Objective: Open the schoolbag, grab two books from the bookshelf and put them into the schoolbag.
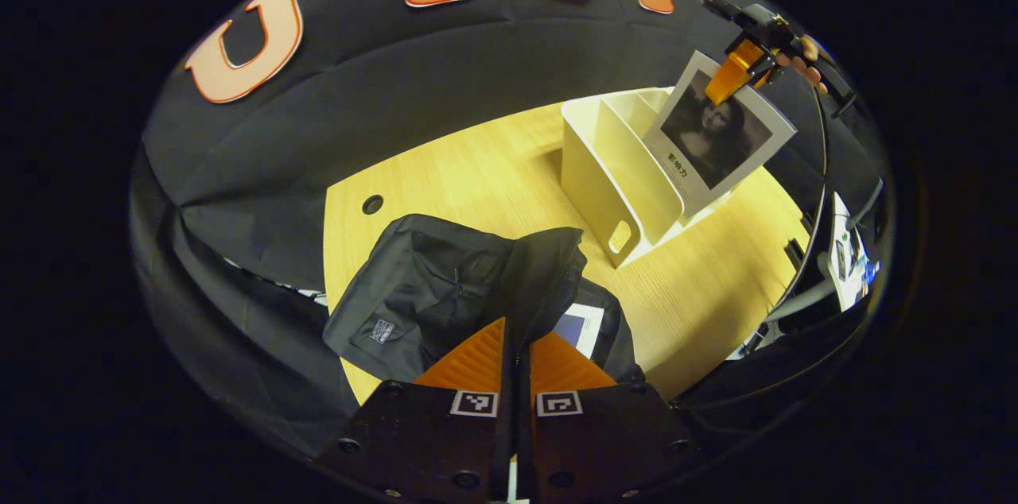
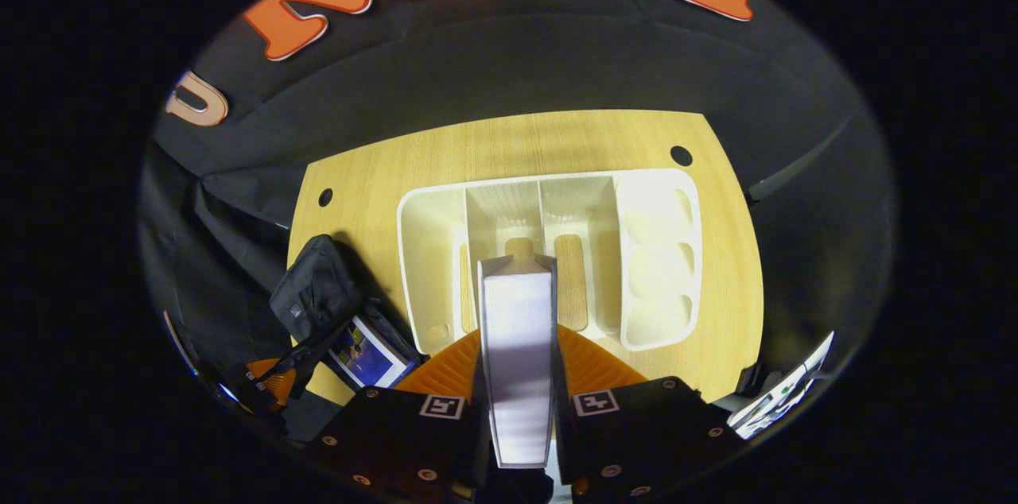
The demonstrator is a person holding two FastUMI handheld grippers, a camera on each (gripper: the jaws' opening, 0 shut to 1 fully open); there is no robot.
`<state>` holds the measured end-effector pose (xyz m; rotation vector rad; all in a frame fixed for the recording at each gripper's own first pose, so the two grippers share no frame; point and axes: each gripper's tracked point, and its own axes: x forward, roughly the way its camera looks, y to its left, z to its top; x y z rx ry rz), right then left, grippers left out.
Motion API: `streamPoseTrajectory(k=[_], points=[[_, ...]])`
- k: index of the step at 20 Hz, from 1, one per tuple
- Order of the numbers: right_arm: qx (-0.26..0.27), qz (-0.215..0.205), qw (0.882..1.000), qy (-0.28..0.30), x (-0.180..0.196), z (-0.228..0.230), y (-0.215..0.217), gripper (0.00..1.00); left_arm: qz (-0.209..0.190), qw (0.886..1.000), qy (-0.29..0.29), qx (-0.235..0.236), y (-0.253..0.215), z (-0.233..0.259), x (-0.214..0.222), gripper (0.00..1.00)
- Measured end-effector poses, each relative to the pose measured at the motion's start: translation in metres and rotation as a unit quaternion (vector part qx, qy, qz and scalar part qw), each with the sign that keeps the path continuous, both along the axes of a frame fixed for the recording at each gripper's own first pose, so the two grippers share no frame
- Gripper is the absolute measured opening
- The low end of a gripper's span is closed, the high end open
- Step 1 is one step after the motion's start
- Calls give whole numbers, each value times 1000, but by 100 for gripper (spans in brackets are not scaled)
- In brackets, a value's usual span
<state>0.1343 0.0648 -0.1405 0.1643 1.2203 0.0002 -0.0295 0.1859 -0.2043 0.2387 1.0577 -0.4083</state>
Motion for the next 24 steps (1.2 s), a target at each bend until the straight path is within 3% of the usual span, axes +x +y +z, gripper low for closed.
streamPoseTrajectory(k=[6,14,16,19,24], points=[[12,-54,998,-23,-58,27,11,35,-60,998,-7,-18,8,-2,7,4],[86,-141,985,-46,-141,24,37,34,-122,992,-13,-32,2,-3,7,4],[129,-159,977,-54,-158,20,52,34,-129,991,-11,-33,3,-2,7,4],[229,-190,953,-54,-189,14,93,34,-145,989,-12,-33,3,1,5,4],[289,-206,933,-62,-203,-16,134,34,-152,987,-13,-43,2,2,6,4]])
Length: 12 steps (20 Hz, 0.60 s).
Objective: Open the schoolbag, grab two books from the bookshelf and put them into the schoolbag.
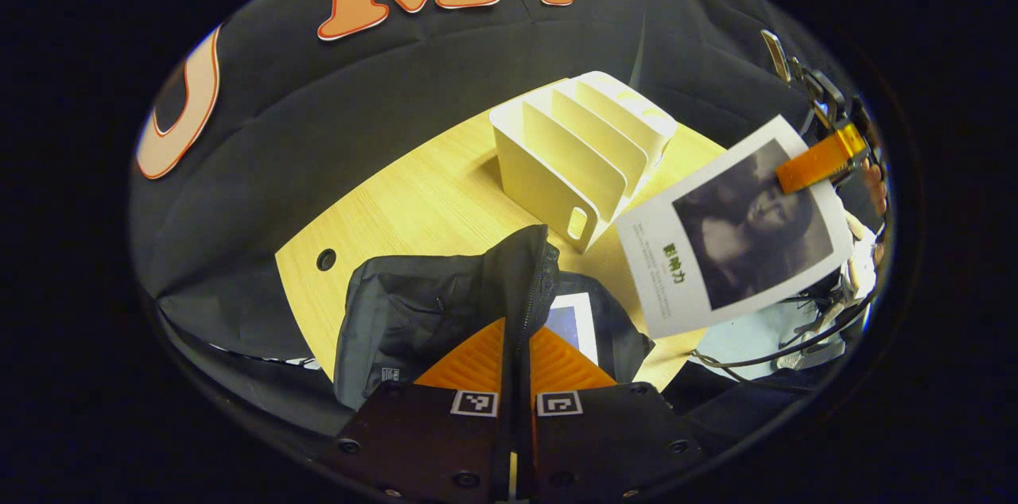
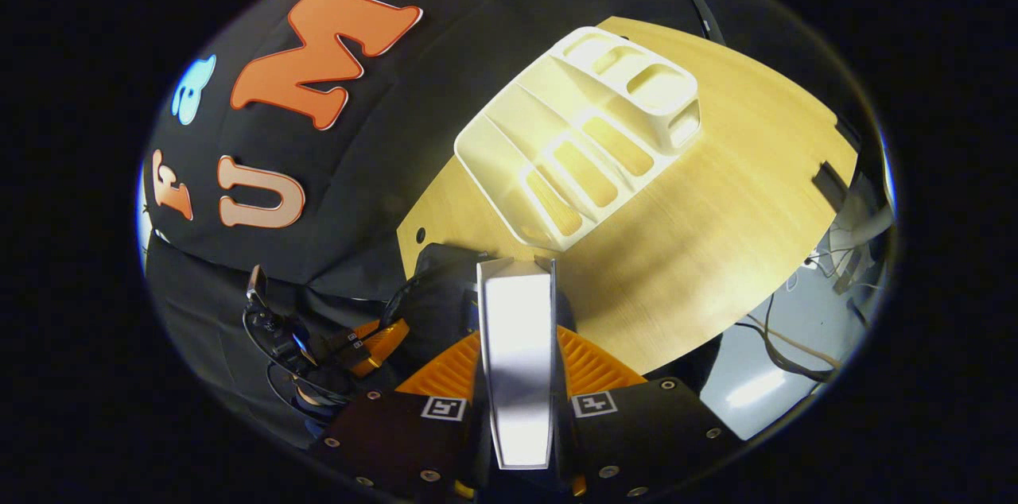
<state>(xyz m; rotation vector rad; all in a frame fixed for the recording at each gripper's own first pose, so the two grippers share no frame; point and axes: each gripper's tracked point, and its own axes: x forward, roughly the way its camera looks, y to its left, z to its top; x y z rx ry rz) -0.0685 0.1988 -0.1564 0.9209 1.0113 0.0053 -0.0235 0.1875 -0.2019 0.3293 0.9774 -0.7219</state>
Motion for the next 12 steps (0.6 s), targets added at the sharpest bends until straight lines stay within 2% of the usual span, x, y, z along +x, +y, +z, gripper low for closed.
streamPoseTrajectory(k=[8,12], points=[[110,4,993,-53,42,-43,90,33,17,999,-1,-36,-2,12,-1,4],[121,-6,991,-54,61,-75,119,33,18,998,-4,-52,-4,20,-3,4]])
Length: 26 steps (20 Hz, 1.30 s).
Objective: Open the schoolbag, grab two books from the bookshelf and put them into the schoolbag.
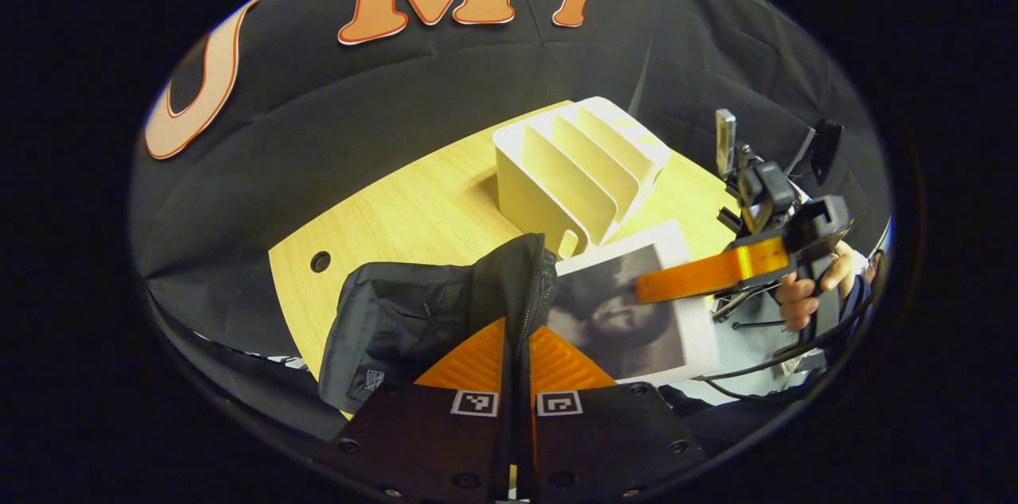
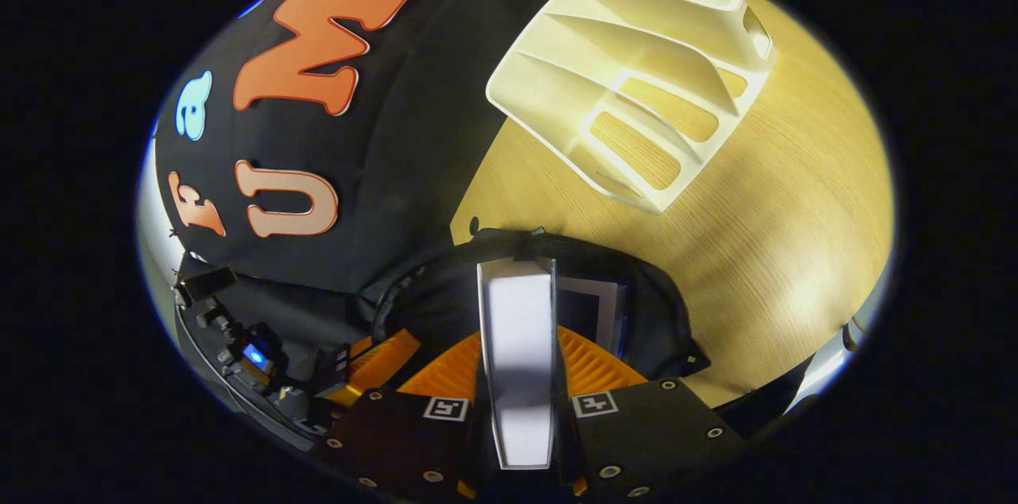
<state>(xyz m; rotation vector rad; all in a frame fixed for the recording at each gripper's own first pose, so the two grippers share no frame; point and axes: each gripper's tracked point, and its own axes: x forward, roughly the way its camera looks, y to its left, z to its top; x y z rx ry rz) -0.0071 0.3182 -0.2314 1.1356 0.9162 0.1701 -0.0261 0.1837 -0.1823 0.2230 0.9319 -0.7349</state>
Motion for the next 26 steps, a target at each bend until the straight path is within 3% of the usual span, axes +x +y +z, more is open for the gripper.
streamPoseTrajectory(k=[12,16,18,20,22,23,24,26], points=[[48,-35,998,-13,33,-46,63,33,-21,999,9,-33,-33,-1,-20,4],[61,-28,998,-9,36,-55,73,33,-15,999,12,-33,-37,-6,-20,4],[42,-7,999,21,29,-57,74,34,-4,999,24,-41,-38,-8,-20,4],[-33,35,999,17,22,-61,62,45,4,999,19,-40,-33,-10,-17,4],[-75,67,995,10,17,-60,54,60,16,999,26,-42,-37,-15,-18,4],[-80,77,994,8,16,-53,51,53,21,998,29,-42,-41,-17,-19,11],[-84,86,993,9,13,-51,43,74,28,999,26,-39,-42,-21,-20,4],[-89,98,991,6,8,-51,23,87,43,999,24,-23,-44,-27,-23,6]])
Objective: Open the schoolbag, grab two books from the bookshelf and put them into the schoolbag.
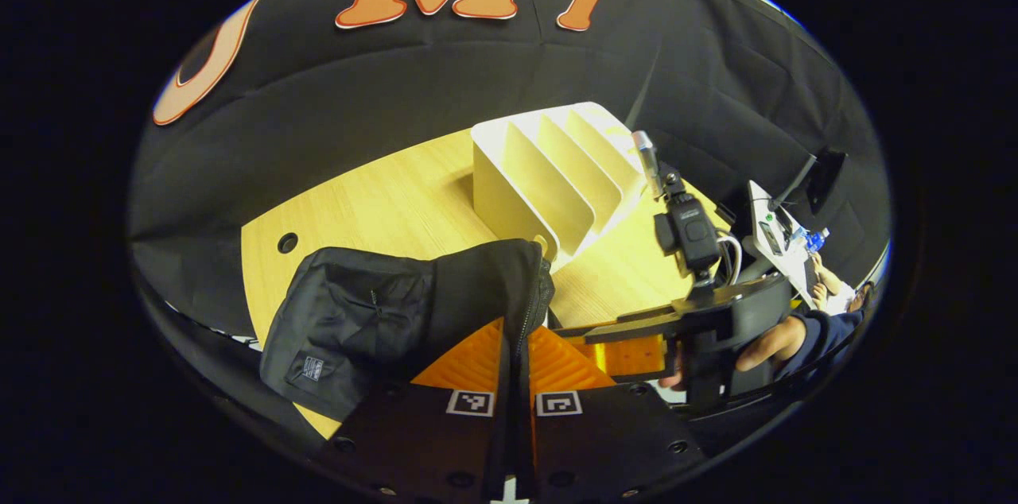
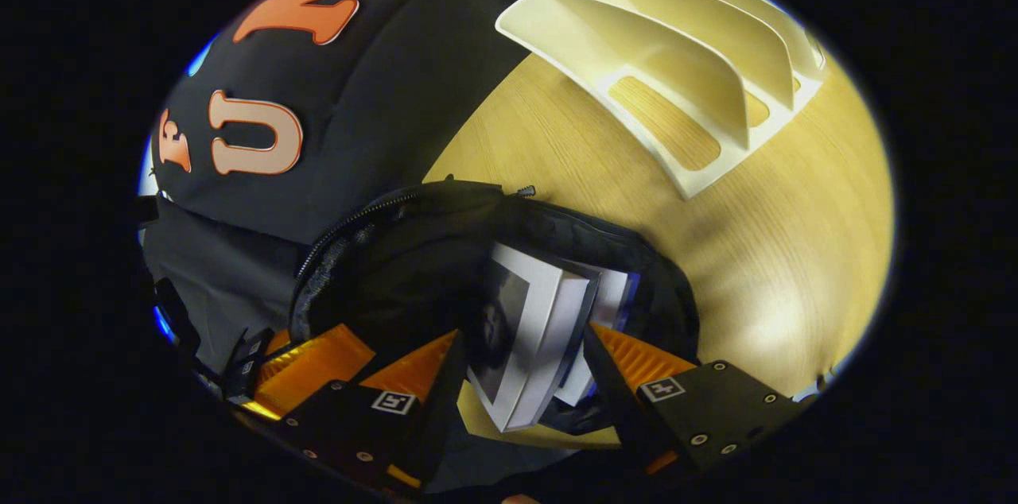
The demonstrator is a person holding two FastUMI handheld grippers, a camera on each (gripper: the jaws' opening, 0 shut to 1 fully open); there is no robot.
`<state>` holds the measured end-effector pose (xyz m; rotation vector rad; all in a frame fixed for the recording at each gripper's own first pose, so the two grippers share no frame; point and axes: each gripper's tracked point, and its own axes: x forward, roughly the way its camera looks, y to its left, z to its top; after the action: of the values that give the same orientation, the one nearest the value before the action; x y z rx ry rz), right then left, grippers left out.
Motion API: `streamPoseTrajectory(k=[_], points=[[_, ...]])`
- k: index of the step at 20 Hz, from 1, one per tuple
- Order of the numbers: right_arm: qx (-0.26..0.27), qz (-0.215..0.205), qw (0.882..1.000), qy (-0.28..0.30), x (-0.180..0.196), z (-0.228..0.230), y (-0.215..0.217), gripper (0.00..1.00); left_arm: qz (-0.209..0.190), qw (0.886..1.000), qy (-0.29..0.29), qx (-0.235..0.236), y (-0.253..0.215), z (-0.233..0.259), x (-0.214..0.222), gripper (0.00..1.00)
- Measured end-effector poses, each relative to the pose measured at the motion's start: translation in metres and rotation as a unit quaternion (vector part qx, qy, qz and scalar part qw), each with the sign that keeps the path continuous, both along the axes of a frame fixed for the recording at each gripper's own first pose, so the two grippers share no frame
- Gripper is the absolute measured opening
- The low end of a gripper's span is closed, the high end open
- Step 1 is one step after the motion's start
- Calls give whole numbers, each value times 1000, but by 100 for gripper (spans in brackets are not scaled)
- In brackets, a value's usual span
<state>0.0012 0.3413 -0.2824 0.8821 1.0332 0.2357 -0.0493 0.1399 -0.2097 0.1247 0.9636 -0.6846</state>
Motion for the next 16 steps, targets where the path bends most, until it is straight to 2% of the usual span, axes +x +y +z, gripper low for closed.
streamPoseTrajectory(k=[1,2,5,7,8,9,10,11,12,13,16], points=[[0,5,1000,1,-4,2,-10,92,11,1000,6,3,-3,-3,-2,7],[0,7,1000,-2,-6,5,-22,93,22,1000,13,0,-8,-4,-6,12],[-22,7,1000,-20,-8,16,-70,96,54,998,24,3,-16,-7,-17,21],[-40,6,998,-41,-7,28,-103,96,74,997,25,-1,-27,-6,-19,35],[-48,6,998,-50,-5,34,-119,96,83,996,25,-4,-35,-3,-20,46],[-56,7,996,-62,-3,41,-135,96,90,996,24,-10,-45,0,-23,52],[-68,7,995,-74,-1,47,-152,96,98,995,20,-13,-54,5,-24,67],[-82,8,993,-87,1,54,-169,97,106,994,16,-16,-64,9,-22,74],[-99,11,990,-100,3,59,-185,97,115,993,12,-22,-74,13,-21,89],[-116,14,987,-111,5,66,-200,97,122,992,9,-27,-86,19,-21,92],[-156,15,976,-151,10,95,-245,97,153,987,-26,-30,-117,42,-14,94]])
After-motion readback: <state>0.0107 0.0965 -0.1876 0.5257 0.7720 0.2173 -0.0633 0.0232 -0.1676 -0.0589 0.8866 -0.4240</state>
